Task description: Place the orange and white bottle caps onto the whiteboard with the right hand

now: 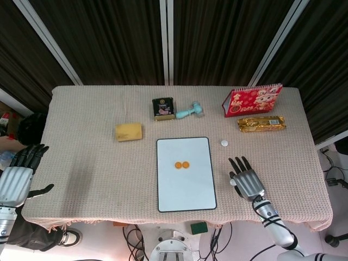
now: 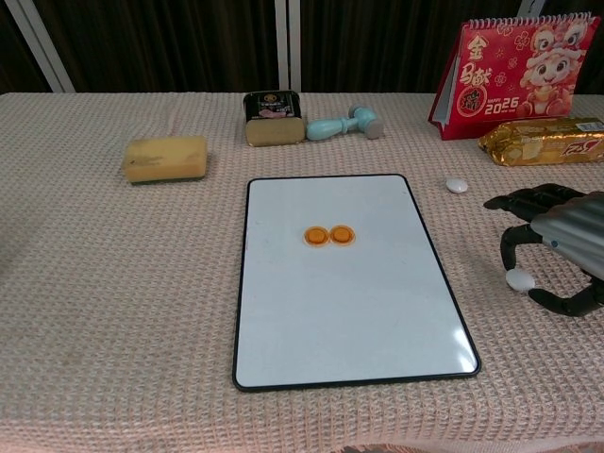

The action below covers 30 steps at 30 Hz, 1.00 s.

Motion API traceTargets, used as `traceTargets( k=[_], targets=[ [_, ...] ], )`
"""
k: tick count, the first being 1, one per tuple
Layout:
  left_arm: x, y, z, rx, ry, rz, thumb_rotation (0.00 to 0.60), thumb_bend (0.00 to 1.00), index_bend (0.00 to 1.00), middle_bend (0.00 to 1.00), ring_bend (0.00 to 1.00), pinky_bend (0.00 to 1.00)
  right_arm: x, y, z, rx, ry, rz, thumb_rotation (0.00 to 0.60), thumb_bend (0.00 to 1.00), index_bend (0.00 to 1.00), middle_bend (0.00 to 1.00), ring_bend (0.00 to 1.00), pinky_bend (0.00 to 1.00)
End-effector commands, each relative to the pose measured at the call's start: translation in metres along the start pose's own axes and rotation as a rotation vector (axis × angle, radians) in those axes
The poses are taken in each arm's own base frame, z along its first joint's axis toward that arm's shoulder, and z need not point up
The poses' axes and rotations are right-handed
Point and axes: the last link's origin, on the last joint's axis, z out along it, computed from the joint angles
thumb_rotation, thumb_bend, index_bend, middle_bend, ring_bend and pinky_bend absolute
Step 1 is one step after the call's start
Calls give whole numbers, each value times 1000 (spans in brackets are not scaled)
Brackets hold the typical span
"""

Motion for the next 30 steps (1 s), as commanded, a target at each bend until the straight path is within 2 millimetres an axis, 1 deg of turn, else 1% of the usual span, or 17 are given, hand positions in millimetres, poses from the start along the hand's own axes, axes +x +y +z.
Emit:
traceTargets(
  k=[1, 5, 10, 14, 18, 20, 24, 26, 30],
  targets=[
    [0, 0, 0, 0, 0, 0, 575, 85, 89, 68, 0, 115, 11, -8, 5, 34, 29, -1, 600, 430, 504, 13, 0, 0],
    [-1, 1, 0, -2, -5, 2, 573, 84, 89, 68, 0, 115, 32, -35, 17, 130, 79, 2, 600, 429, 504, 13, 0, 0],
    [-1, 0, 0, 3, -3, 4, 574, 85, 89, 68, 0, 115, 46, -71, 37, 230, 113, -33, 600, 430, 505, 13, 0, 0],
    [-1, -3, 1, 12, -4, -2, 578, 85, 89, 68, 0, 115, 48, -97, 57, 278, 119, -67, 600, 428, 506, 13, 0, 0],
    [-1, -5, 2, 19, -8, -4, 578, 85, 89, 69, 0, 115, 48, -115, 73, 303, 113, -72, 600, 392, 506, 15, 0, 0],
    [-1, -6, 2, 19, -7, -7, 578, 84, 89, 68, 0, 115, 47, -122, 78, 311, 111, -76, 600, 381, 506, 14, 0, 0],
    [0, -8, 3, 25, -3, -9, 576, 84, 89, 68, 0, 115, 44, -129, 84, 316, 103, -76, 600, 378, 506, 15, 0, 0],
    [0, -8, 2, 26, -3, -9, 575, 84, 89, 68, 0, 115, 43, -131, 85, 318, 101, -75, 600, 373, 475, 15, 0, 0],
    [1, -8, 2, 25, 0, -9, 574, 84, 89, 68, 0, 115, 44, -131, 83, 327, 102, -66, 600, 331, 195, 4, 0, 0]
  ],
)
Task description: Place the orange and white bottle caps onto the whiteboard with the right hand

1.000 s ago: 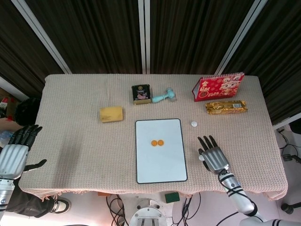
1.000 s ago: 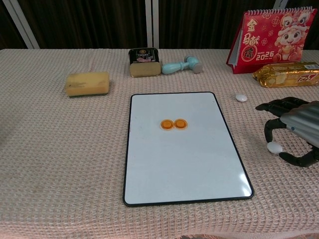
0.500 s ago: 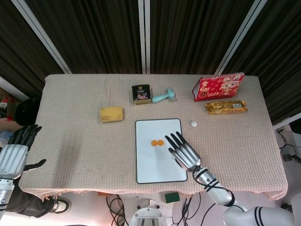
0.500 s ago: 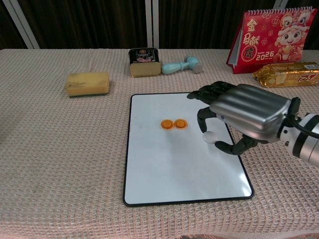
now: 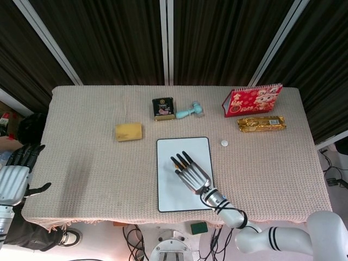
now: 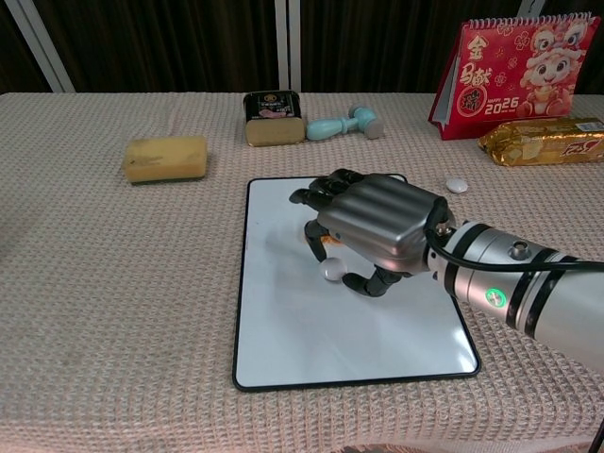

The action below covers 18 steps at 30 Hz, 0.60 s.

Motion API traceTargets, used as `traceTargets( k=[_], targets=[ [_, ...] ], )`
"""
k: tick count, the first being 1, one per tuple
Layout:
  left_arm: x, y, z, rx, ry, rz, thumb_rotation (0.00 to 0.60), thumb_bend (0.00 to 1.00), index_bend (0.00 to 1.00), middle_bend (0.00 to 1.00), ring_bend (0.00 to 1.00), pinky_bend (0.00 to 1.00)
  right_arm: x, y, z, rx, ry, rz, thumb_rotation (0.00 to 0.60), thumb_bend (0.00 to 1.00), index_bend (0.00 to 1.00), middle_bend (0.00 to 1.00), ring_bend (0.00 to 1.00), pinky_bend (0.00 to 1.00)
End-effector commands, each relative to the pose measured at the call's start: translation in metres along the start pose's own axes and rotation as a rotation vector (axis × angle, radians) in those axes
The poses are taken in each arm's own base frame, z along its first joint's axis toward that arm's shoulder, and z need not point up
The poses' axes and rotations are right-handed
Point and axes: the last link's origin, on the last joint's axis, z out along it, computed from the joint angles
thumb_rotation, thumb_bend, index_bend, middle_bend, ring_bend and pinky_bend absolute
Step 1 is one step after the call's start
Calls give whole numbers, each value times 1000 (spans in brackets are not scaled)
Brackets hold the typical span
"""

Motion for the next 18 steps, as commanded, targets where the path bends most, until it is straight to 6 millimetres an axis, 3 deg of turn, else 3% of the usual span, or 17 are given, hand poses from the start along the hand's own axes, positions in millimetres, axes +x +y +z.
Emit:
traceTargets(
  k=[1, 3, 7, 11, 18],
  targets=[
    [0, 0, 0, -1, 2, 0, 574, 84, 89, 68, 0, 115, 2, 1, -2, 5, 7, 8, 600, 326, 122, 2, 0, 0],
    [1, 1, -1, -2, 3, 0, 574, 84, 89, 68, 0, 115, 7, 3, -5, 2, 23, 15, 600, 323, 59, 0, 0, 0],
    [1, 1, -1, -3, 3, 1, 575, 85, 89, 68, 0, 115, 19, 16, -17, -30, 72, 24, 600, 322, 33, 0, 0, 0],
    [0, 2, -1, -5, 2, 2, 574, 84, 89, 68, 0, 115, 27, 57, -30, -164, 120, 24, 600, 322, 67, 3, 0, 0],
    [-2, 7, -1, -20, -5, 7, 575, 84, 89, 68, 0, 115, 18, 130, -37, -406, 64, 40, 600, 322, 126, 6, 0, 0]
  ],
)
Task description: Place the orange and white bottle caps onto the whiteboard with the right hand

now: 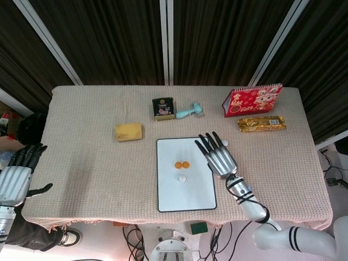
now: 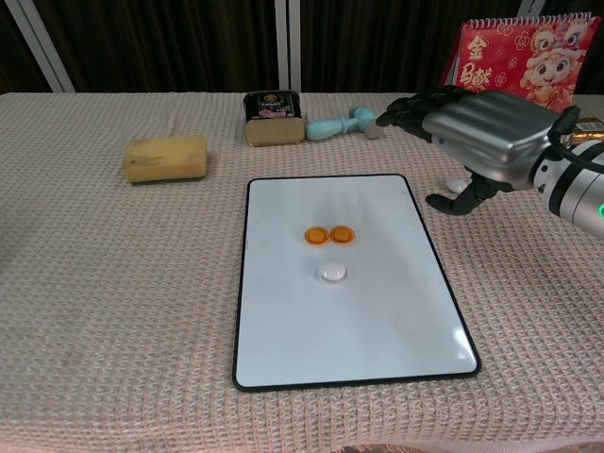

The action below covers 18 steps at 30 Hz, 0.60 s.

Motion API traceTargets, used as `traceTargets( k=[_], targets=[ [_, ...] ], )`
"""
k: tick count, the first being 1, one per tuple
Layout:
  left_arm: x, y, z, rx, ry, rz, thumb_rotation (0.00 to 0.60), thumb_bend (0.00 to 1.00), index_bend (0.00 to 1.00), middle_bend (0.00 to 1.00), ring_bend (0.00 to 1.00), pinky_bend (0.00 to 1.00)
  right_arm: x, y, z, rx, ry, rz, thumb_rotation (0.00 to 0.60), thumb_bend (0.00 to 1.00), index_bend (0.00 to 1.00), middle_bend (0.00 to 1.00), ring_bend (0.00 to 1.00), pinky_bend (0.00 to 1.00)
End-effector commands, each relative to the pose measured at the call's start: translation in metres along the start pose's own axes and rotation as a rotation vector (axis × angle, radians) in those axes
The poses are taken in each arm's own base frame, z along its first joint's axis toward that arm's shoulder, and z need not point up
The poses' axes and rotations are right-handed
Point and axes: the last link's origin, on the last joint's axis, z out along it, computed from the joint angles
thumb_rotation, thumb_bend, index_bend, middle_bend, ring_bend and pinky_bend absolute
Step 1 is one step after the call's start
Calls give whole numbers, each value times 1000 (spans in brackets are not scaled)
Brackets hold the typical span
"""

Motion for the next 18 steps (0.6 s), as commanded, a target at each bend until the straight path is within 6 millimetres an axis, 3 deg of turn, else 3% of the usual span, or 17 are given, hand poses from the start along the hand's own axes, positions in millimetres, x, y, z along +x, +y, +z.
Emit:
traceTargets(
  k=[1, 7, 18],
  targets=[
    [-1, 1, 0, -3, -2, 2, 575, 84, 89, 68, 0, 115, -6, 41, 8, -135, -34, -3, 600, 322, 137, 8, 0, 0],
    [-2, 1, 1, 1, -7, 6, 575, 84, 89, 69, 0, 115, -27, 61, 22, -212, -99, -23, 600, 325, 170, 14, 0, 0],
    [-2, -1, 2, 8, -11, 4, 577, 84, 89, 68, 0, 115, -53, 49, 48, -219, -137, -19, 600, 341, 248, 21, 0, 0]
  ],
)
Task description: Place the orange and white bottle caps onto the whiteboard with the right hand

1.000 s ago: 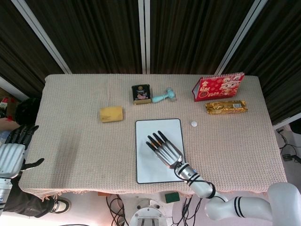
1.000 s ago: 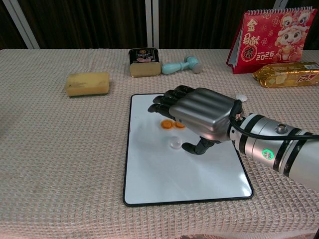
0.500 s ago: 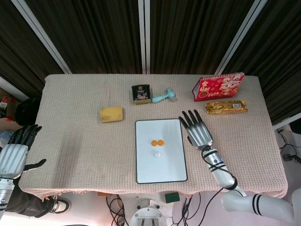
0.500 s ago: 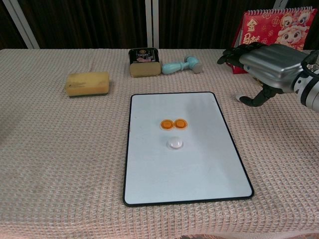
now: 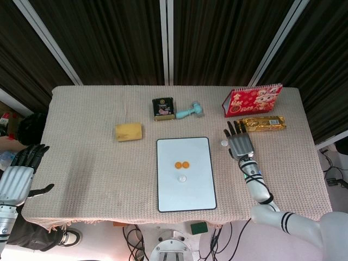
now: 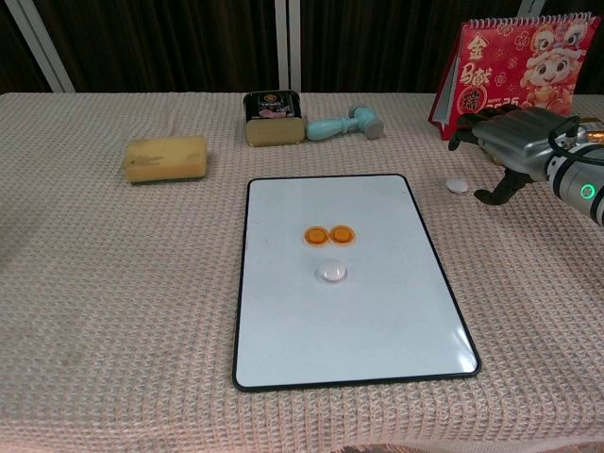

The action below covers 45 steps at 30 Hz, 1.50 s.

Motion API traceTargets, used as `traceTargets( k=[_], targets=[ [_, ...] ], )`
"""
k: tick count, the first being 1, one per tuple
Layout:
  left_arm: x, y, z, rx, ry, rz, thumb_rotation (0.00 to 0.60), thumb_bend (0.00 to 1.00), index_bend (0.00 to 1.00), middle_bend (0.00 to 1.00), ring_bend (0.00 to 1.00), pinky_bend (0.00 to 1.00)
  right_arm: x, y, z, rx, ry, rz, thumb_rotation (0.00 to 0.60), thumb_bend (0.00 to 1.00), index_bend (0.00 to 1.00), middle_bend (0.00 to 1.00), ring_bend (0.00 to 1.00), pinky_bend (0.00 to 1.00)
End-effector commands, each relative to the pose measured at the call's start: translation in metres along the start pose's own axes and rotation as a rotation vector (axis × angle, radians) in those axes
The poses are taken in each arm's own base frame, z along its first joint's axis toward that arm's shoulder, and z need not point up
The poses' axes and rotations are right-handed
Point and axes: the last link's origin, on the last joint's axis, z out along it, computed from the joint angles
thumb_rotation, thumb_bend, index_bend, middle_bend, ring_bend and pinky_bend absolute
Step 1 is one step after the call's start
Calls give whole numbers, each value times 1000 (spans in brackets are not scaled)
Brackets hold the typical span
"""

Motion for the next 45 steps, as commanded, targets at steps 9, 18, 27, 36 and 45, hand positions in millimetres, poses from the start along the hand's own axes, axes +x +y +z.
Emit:
traceTargets(
  k=[9, 18, 27, 36, 45],
  targets=[
    [1, -1, -1, 3, 6, 0, 577, 84, 89, 68, 0, 115, -10, -11, 13, -15, -15, 12, 600, 364, 345, 29, 0, 0],
    [0, -1, 0, 2, 1, 1, 577, 84, 89, 68, 0, 115, -9, -12, 13, -8, -5, 18, 600, 379, 382, 33, 0, 0],
    [-1, 0, 1, 1, -6, 0, 579, 84, 89, 68, 0, 115, -10, -12, 14, -19, -1, 21, 600, 394, 447, 40, 0, 0],
    [-1, 0, 1, -3, -16, -3, 577, 84, 89, 68, 0, 115, -8, -13, 13, -19, 5, 30, 600, 426, 479, 43, 0, 0],
    [-1, 0, 1, -1, -16, -1, 574, 85, 89, 68, 0, 115, 16, -43, -22, 149, 76, 43, 600, 428, 500, 49, 0, 0]
  ],
)
